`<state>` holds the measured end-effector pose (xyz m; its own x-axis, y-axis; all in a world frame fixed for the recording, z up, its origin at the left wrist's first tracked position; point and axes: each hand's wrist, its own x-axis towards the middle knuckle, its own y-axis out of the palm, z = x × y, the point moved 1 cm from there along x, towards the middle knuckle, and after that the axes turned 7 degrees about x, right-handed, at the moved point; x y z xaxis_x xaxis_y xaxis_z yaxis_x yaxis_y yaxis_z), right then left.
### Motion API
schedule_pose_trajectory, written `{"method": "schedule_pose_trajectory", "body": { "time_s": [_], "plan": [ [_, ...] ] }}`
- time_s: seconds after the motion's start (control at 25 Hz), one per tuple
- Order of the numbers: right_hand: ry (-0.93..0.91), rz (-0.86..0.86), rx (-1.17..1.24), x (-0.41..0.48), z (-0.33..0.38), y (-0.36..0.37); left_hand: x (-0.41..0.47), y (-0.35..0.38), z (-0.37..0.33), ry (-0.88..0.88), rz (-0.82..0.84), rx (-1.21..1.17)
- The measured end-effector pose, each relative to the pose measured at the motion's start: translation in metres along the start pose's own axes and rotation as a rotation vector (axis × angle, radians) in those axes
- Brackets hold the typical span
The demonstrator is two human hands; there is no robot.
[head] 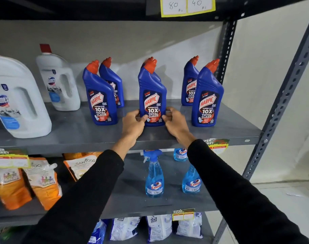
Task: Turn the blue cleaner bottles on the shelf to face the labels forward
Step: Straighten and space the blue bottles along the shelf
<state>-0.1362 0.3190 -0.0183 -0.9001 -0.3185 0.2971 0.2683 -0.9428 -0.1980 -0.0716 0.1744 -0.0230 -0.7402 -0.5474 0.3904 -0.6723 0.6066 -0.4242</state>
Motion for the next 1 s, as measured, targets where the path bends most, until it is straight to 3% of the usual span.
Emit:
{"method": "schedule_pose_trajectory", "body": {
  "time_s": [0.48,0.56,0.64,0.76,0.88,1.0],
  "plan": [
    [-0.06,0.041,-0.073,-0.017,0.01,-0.004,-0.011,-0.008,0.002,0.034,0.017,0.036],
    [-0.189,-0.073,-0.019,-0.029,0.018,-0.002,-0.015,-0.012,0.0,0.073,-0.021,0.006],
    [-0.458,-0.21,0.029,-0.047,0.025,0.008,-0.019,-0.019,0.002,0.138,-0.11,-0.101],
    [-0.69,-0.128,0.024,-0.063,0.04,0.038,-0.021,-0.042,0.009,0.269,-0.216,-0.217],
    [-0.659,-0.018,0.014,-0.063,0.055,0.074,-0.016,-0.076,0.023,0.349,-0.334,-0.211],
    [-0.449,0.008,0.032,-0.051,0.06,0.106,0.01,-0.115,0.048,0.232,-0.469,-0.163]
  ]
}}
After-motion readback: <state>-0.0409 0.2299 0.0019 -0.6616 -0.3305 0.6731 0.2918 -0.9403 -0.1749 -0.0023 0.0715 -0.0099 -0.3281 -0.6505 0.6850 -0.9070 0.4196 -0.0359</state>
